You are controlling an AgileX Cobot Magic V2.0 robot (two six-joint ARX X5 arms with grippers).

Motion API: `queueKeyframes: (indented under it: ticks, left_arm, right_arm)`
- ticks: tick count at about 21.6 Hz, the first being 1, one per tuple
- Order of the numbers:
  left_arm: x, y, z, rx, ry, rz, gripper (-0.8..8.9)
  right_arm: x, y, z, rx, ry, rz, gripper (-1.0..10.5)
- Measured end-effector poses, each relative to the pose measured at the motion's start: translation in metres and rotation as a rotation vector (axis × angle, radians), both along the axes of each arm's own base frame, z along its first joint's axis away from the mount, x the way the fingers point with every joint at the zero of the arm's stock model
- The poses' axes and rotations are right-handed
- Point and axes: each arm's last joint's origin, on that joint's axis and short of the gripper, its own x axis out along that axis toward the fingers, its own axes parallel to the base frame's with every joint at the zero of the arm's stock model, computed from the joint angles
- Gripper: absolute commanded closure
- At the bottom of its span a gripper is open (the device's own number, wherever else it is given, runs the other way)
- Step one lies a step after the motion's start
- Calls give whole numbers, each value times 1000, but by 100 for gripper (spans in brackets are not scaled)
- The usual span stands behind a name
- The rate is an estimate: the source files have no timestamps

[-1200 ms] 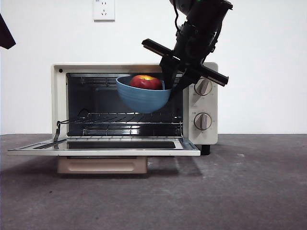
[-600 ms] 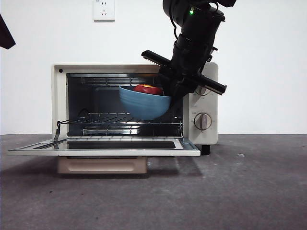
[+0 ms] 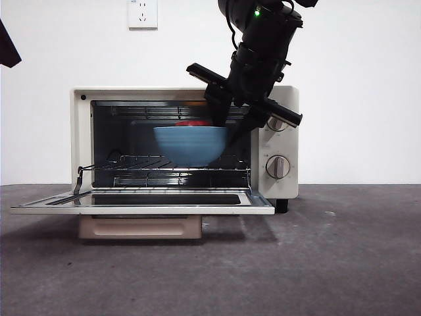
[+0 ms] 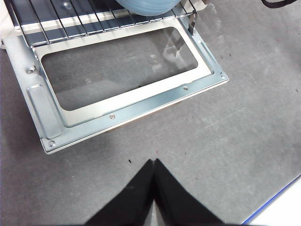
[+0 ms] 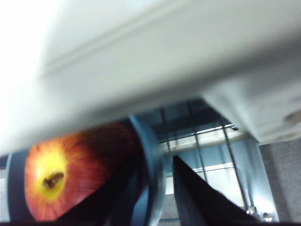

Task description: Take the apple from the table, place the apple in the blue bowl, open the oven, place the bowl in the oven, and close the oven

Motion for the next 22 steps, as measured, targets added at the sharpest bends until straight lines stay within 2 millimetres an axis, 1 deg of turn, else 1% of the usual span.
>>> queueKeyframes:
  ticks: [5,9,14,17,22]
  left_arm:
    - [0,0,0,0,0,0,807]
    - [0,0,0,4,-3,-4,807]
    - [0,0,0,4,-4,-5,807]
    - [1,0,1,2,-13,-6,807]
    - [4,-1,5,-20,-66,0,807]
  right_arm:
    - [-1,0,2,-9,-9,12,823]
    - [-6,-3,16,-4,-41,28,823]
    - [-17,-6,25,-52,-26,69,823]
    - [-26,-11,39,-80,-52,99,823]
    - [-48,-27,75,-142,-157,135,822]
